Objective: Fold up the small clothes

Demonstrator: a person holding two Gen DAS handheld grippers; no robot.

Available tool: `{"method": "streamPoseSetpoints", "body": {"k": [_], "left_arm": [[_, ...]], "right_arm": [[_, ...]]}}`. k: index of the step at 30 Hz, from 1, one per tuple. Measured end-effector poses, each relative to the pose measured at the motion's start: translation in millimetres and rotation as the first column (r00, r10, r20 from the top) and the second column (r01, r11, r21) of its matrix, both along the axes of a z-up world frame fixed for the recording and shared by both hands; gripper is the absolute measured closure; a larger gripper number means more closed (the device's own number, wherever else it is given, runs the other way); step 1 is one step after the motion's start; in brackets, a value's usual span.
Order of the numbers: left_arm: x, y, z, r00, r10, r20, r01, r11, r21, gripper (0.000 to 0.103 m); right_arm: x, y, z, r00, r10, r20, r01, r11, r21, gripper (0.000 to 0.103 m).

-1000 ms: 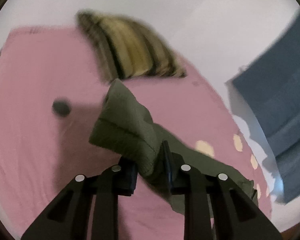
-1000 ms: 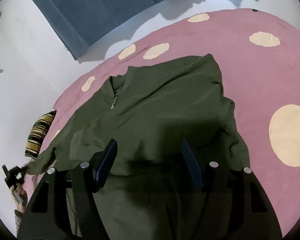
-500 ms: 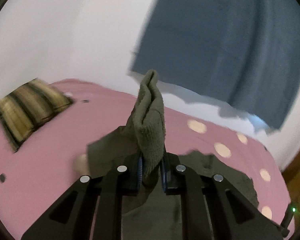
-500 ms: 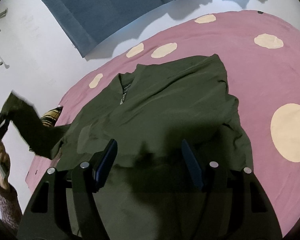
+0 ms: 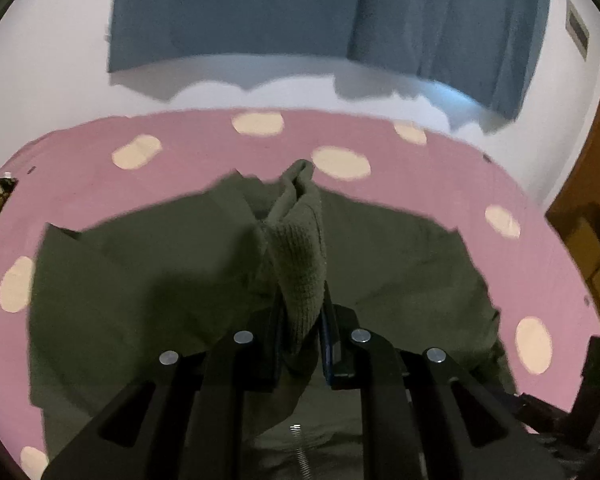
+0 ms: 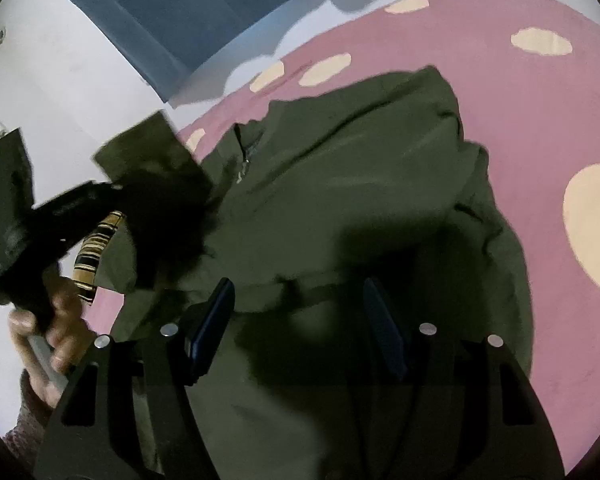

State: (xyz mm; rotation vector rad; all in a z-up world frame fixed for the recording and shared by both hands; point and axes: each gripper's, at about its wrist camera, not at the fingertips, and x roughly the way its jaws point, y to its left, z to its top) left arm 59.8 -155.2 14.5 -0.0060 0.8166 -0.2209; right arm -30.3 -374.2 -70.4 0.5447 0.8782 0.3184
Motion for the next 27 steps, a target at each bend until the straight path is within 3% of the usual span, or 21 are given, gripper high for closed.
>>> {"method": "streamPoseSetpoints", "body": {"k": [3, 5, 8, 10, 14, 17, 20, 24, 27], "left_arm": [[1.8, -23.7, -13.1, 0.999, -0.038, -0.02, 0.038, 0.999, 0.014, 0.086], [0.0, -29.6, -13.8, 0.997, -0.068, -0.023, 0.068, 0.998, -0.013, 0.079], [-5.5, -32.9, -3.4, 0.99, -0.138, -0.006, 0.137, 0.987, -0.085, 0.055], [-15.6, -34.4, 8.3, 0.986, -0.162, 0.047, 0.166, 0.982, -0.09, 0.031], [-35.5, -28.5, 30.0, 0.974, -0.192, 0.124, 0.205, 0.973, -0.105, 0.028], [-49.3, -0.9, 38.4, 0.975, -0.164, 0.149, 0.184, 0.974, -0.132, 0.028], [-59.9, 42.3, 36.7, 0.982, -0.098, 0.161, 0.121, 0.983, -0.136, 0.027], [-75.6, 104.6, 24.3, 0.983, 0.029, 0.182, -0.02, 0.998, -0.052, 0.027], [-82.2, 139.4, 12.1, 0.981, 0.095, 0.17, -0.098, 0.995, 0.009, 0.027]], "right_arm": [[2.7, 1.6, -7.0, 1.0, 0.011, -0.021, -0.011, 1.0, 0.009, 0.036], [3.1, 1.2, -9.0, 1.0, 0.01, -0.024, -0.01, 1.0, 0.014, 0.036], [3.0, -1.4, -9.7, 1.0, 0.008, -0.028, -0.007, 0.999, 0.034, 0.036], [2.9, -5.0, -9.8, 1.0, 0.005, -0.03, -0.004, 0.998, 0.055, 0.035], [4.4, -9.2, -8.6, 0.999, 0.001, -0.034, 0.002, 0.996, 0.085, 0.035], [2.5, -14.2, -4.2, 1.0, -0.001, -0.03, 0.004, 0.993, 0.119, 0.035], [7.8, -19.4, 3.1, 1.0, 0.001, -0.018, 0.002, 0.988, 0.152, 0.027], [36.7, -17.9, 5.8, 0.999, 0.015, -0.04, -0.007, 0.983, 0.182, 0.026], [60.3, -10.3, -1.0, 0.995, 0.039, -0.087, -0.02, 0.978, 0.209, 0.026]]}}
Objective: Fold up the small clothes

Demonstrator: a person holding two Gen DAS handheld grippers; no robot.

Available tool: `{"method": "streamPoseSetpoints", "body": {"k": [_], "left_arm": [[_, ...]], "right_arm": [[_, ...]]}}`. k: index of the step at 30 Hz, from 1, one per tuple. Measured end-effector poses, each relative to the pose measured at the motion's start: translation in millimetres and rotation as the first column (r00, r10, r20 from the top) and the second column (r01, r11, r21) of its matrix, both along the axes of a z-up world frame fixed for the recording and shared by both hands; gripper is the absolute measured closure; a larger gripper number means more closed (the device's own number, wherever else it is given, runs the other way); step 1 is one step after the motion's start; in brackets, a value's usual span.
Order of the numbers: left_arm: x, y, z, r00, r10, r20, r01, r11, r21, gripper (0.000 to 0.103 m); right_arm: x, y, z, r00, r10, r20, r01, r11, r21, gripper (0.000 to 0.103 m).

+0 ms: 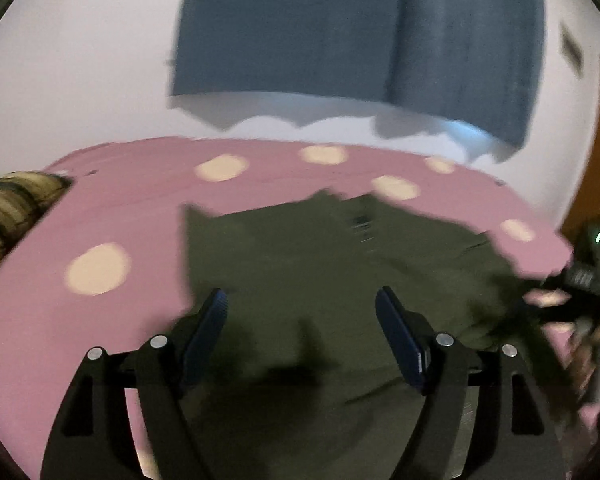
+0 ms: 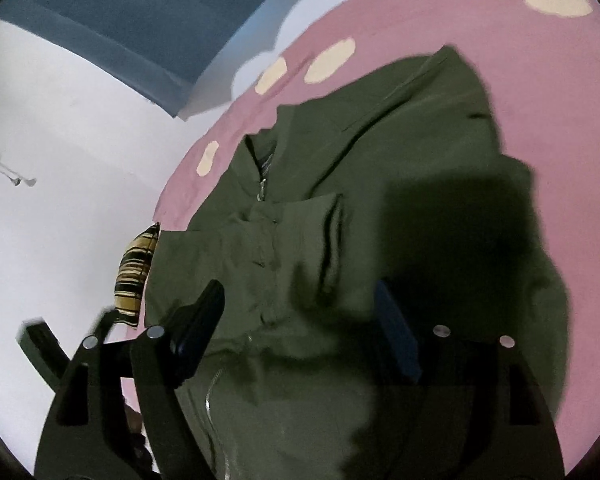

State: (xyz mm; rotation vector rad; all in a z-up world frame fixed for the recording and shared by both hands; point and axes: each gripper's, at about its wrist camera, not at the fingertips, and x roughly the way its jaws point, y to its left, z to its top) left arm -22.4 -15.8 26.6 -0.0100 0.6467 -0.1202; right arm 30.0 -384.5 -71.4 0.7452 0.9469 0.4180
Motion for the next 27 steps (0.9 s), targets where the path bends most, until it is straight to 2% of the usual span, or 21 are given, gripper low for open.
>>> {"method": "streamPoseSetpoints", "body": {"k": [2, 4, 9, 11, 13, 15, 18, 20, 23, 25, 27], "left_arm": [[-2.0, 22.6, -13.0, 0.997, 0.07, -0.032, -0.069, 0.997, 0.041, 0.027], [-0.4, 41.7, -27.4, 0.99, 0.114, -0.088, -0.111, 0.993, 0.04, 0.027], [9.4, 57.5, -46.4, 0.973, 0.163, -0.161, -0.159, 0.987, 0.039, 0.027], [18.6, 58.3, -53.3, 0.964, 0.186, -0.192, -0.178, 0.982, 0.055, 0.027], [24.3, 59.8, -57.9, 0.956, 0.205, -0.209, -0.196, 0.979, 0.063, 0.027], [22.1, 64.8, -61.7, 0.951, 0.219, -0.216, -0.209, 0.975, 0.072, 0.027], [26.5, 66.4, -68.0, 0.941, 0.252, -0.224, -0.236, 0.967, 0.096, 0.027], [28.0, 68.1, -72.4, 0.935, 0.265, -0.235, -0.246, 0.964, 0.104, 0.027], [27.2, 74.4, -72.6, 0.929, 0.287, -0.233, -0.273, 0.958, 0.09, 0.027], [27.1, 78.7, -72.0, 0.927, 0.297, -0.231, -0.287, 0.955, 0.074, 0.027], [28.5, 82.1, -73.8, 0.921, 0.306, -0.24, -0.298, 0.952, 0.069, 0.027]], "right_arm": [[13.0, 6.3, -5.2, 0.999, 0.016, -0.028, -0.016, 1.0, 0.002, 0.026], [27.1, 15.2, -12.4, 0.997, 0.028, -0.07, -0.029, 0.999, -0.013, 0.026], [42.8, 41.5, -28.3, 0.988, 0.093, -0.124, -0.098, 0.994, -0.038, 0.027], [44.0, 50.4, -25.6, 0.988, 0.102, -0.116, -0.113, 0.989, -0.092, 0.039], [43.8, 52.9, -22.8, 0.987, 0.098, -0.124, -0.115, 0.983, -0.143, 0.074], [44.9, 56.1, -22.1, 0.984, 0.121, -0.132, -0.138, 0.982, -0.132, 0.083], [41.9, 59.9, 2.0, 0.99, 0.128, -0.058, -0.137, 0.974, -0.18, 0.091], [36.4, 57.4, 24.7, 0.993, 0.116, 0.012, -0.112, 0.977, -0.184, 0.091], [24.3, 43.2, 57.9, 0.989, 0.061, 0.133, -0.026, 0.968, -0.25, 0.092], [18.7, 27.6, 63.0, 0.987, 0.018, 0.159, 0.03, 0.955, -0.296, 0.092], [18.8, 13.6, 51.2, 0.992, -0.015, 0.126, 0.057, 0.942, -0.332, 0.092]]}}
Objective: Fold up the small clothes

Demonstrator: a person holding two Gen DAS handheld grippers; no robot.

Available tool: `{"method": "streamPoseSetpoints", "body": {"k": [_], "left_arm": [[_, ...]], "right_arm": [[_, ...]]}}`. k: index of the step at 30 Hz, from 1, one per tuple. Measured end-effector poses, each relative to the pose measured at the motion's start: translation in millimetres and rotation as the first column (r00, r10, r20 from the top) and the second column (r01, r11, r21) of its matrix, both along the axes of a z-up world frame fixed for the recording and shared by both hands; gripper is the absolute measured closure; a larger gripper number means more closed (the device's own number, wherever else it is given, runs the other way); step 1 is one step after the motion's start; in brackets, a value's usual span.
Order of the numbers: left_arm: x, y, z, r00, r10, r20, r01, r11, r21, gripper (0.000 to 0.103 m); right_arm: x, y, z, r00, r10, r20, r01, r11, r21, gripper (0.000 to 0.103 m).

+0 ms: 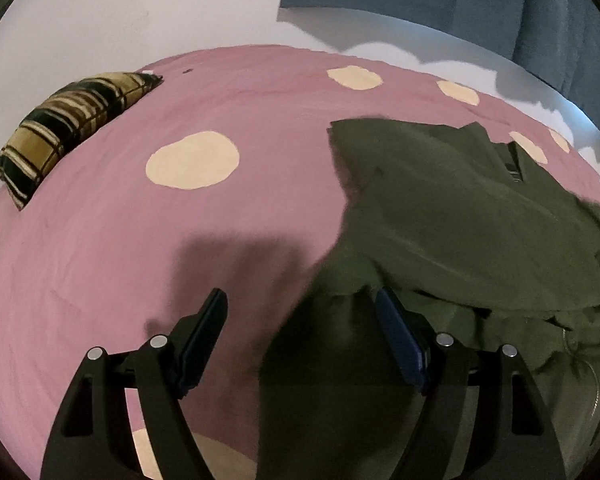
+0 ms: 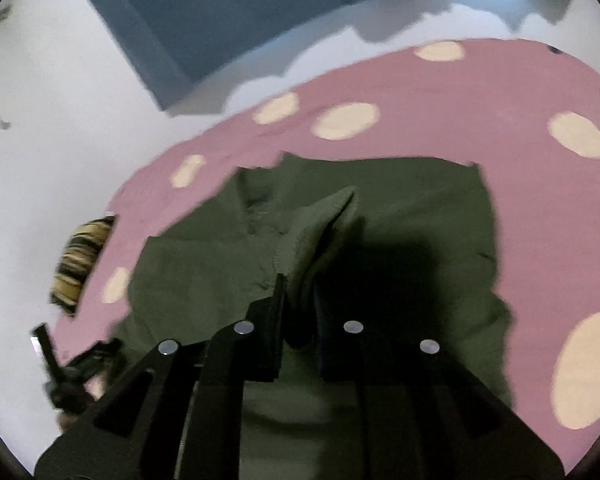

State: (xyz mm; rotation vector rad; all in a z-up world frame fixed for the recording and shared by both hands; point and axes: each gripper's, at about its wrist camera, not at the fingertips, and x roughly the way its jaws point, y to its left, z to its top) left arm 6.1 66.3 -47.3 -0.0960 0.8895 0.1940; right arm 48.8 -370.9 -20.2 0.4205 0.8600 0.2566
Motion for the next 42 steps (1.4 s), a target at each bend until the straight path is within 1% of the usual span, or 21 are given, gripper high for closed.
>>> {"method": "streamPoseSetpoints", "body": {"k": [3, 5, 7, 9, 12, 16, 18, 20, 24, 26, 27, 29, 31, 33, 37, 40, 42], "left_arm": [[2.2, 4.4, -5.5, 1.0, 0.02, -0.021, -0.02, 1.0, -0.016, 0.027], [2.6, 7.3, -8.6, 0.999, 0.026, -0.034, -0.027, 0.999, -0.032, 0.027], [2.6, 9.3, -9.4, 0.999, 0.03, -0.038, -0.031, 0.999, -0.041, 0.027], [2.3, 9.2, -9.4, 0.999, 0.031, -0.04, -0.032, 0.999, -0.042, 0.027], [2.8, 9.1, -11.1, 0.999, 0.029, -0.044, -0.031, 0.999, -0.04, 0.027], [3.1, 9.8, -11.5, 0.998, 0.031, -0.049, -0.033, 0.998, -0.047, 0.027], [2.7, 10.0, -10.7, 0.998, 0.028, -0.048, -0.031, 0.998, -0.05, 0.027], [2.0, 9.4, -9.9, 0.999, 0.015, -0.045, -0.017, 0.998, -0.056, 0.027], [-2.8, 3.7, -4.5, 0.999, -0.019, -0.028, 0.017, 0.999, -0.041, 0.027], [-5.1, 0.3, -0.9, 1.0, -0.026, -0.018, 0.025, 0.999, -0.029, 0.027], [-6.3, -1.8, 1.2, 1.0, -0.028, -0.014, 0.027, 0.999, -0.023, 0.027], [-9.2, -5.1, 5.4, 0.999, -0.035, -0.004, 0.035, 0.999, -0.024, 0.027], [-12.9, -8.3, 9.7, 0.999, -0.04, 0.005, 0.04, 0.999, -0.026, 0.027], [-16.4, -12.6, 13.5, 0.999, -0.046, 0.014, 0.046, 0.999, -0.025, 0.027], [-24.8, -21.3, 21.4, 0.997, -0.064, 0.034, 0.064, 0.998, -0.014, 0.027], [-31.6, -26.3, 25.3, 0.996, -0.073, 0.042, 0.074, 0.997, -0.024, 0.027], [-35.8, -29.3, 26.4, 0.996, -0.081, 0.042, 0.082, 0.996, -0.027, 0.027]], "right_arm": [[6.5, -15.7, -36.7, 0.994, -0.03, -0.102, 0.03, 1.0, -0.006, 0.092], [10.1, -21.5, -60.4, 0.988, -0.044, -0.149, 0.045, 0.999, 0.001, 0.092], [10.5, -27.8, -73.0, 0.984, -0.05, -0.169, 0.057, 0.998, 0.039, 0.092], [8.8, -32.6, -79.1, 0.983, -0.054, -0.177, 0.069, 0.994, 0.081, 0.091], [8.7, -33.6, -79.9, 0.983, -0.046, -0.179, 0.063, 0.994, 0.09, 0.092], [8.4, -41.7, -82.4, 0.982, -0.043, -0.185, 0.074, 0.984, 0.164, 0.09], [6.3, -44.5, -80.7, 0.983, -0.048, -0.179, 0.082, 0.978, 0.19, 0.089], [3.5, -46.5, -78.1, 0.984, -0.055, -0.171, 0.088, 0.977, 0.196, 0.088], [-6.9, -54.3, -68.2, 0.986, -0.079, -0.15, 0.105, 0.979, 0.178, 0.084], [-14.2, -58.7, -63.1, 0.987, -0.084, -0.14, 0.107, 0.979, 0.17, 0.08], [-19.3, -60.8, -59.9, 0.988, -0.087, -0.131, 0.109, 0.98, 0.166, 0.075], [-27.0, -62.3, -55.0, 0.989, -0.091, -0.116, 0.108, 0.981, 0.159, 0.071], [-39.5, -63.0, -49.4, 0.99, -0.095, -0.099, 0.108, 0.984, 0.139, 0.063], [-50.0, -64.0, -45.4, 0.992, -0.096, -0.087, 0.107, 0.987, 0.122, 0.059], [-67.7, -65.5, -40.8, 0.993, -0.087, -0.077, 0.095, 0.989, 0.115, 0.056], [-81.8, -66.6, -38.5, 0.994, -0.082, -0.068, 0.09, 0.99, 0.112, 0.053], [-90.9, -66.7, -38.4, 0.995, -0.081, -0.065, 0.088, 0.99, 0.111, 0.052]]}}
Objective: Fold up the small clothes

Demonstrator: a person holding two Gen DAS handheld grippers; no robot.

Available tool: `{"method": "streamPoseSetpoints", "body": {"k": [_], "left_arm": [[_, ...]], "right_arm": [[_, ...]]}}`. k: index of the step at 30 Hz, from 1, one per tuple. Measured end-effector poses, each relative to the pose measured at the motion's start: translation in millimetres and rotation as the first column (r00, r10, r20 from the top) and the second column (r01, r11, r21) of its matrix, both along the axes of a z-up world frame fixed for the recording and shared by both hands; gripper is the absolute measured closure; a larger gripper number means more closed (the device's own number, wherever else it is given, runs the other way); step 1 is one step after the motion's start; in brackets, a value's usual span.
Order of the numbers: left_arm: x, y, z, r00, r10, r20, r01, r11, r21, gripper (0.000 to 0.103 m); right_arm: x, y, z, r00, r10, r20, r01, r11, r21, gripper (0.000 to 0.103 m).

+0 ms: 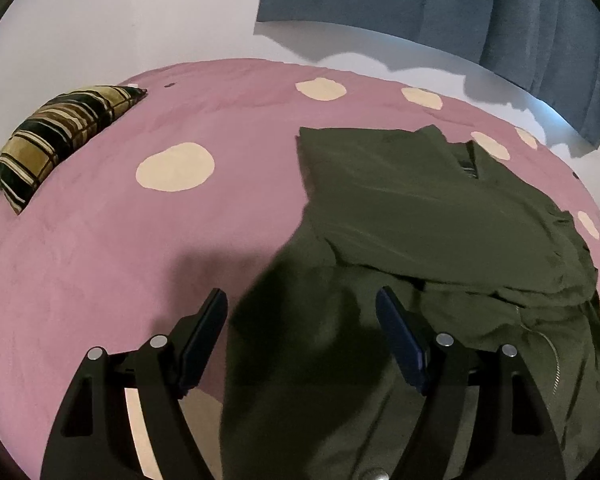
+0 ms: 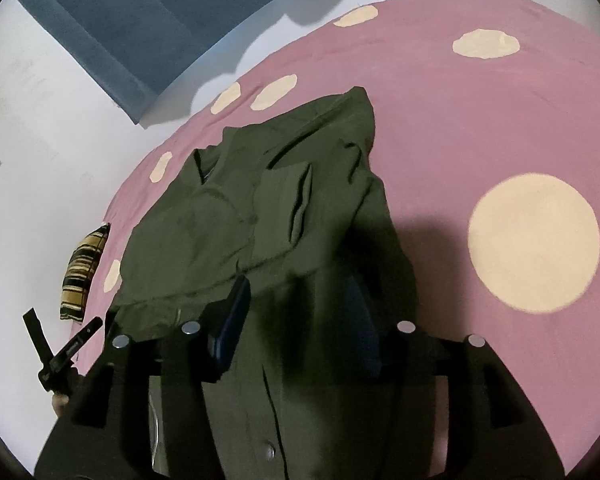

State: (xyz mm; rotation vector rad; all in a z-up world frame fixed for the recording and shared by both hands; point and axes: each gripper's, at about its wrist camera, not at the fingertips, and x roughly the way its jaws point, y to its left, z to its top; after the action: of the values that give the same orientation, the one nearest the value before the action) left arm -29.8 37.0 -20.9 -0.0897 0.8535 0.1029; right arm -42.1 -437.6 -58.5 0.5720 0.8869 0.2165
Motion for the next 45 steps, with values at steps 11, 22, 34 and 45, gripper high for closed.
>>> {"method": "streamPoseSetpoints", "body": {"k": [11, 22, 34, 45], "left_arm": [[-33.6, -9.2, 3.0, 0.999, -0.038, -0.014, 0.038, 0.999, 0.0, 0.024], [-81.1, 37.8, 2.9, 0.992, -0.124, -0.031, 0.113, 0.964, -0.239, 0.02], [-133.5, 76.4, -33.3, 0.936, -0.347, -0.058, 0.274, 0.823, -0.497, 0.018], [-126.5, 55.3, -46.7, 0.888, -0.459, -0.027, 0.304, 0.632, -0.713, 0.016]], "right_arm": [[-45.3, -2.1, -6.5, 1.0, 0.011, -0.021, -0.012, 1.0, -0.026, 0.045], [-88.3, -10.4, -10.1, 0.998, 0.044, -0.035, -0.043, 0.999, 0.025, 0.033], [-117.1, -9.9, -30.8, 0.987, 0.139, -0.086, -0.125, 0.98, 0.152, 0.03], [-124.8, 5.6, -36.3, 0.957, 0.282, -0.064, -0.257, 0.931, 0.259, 0.025]]}}
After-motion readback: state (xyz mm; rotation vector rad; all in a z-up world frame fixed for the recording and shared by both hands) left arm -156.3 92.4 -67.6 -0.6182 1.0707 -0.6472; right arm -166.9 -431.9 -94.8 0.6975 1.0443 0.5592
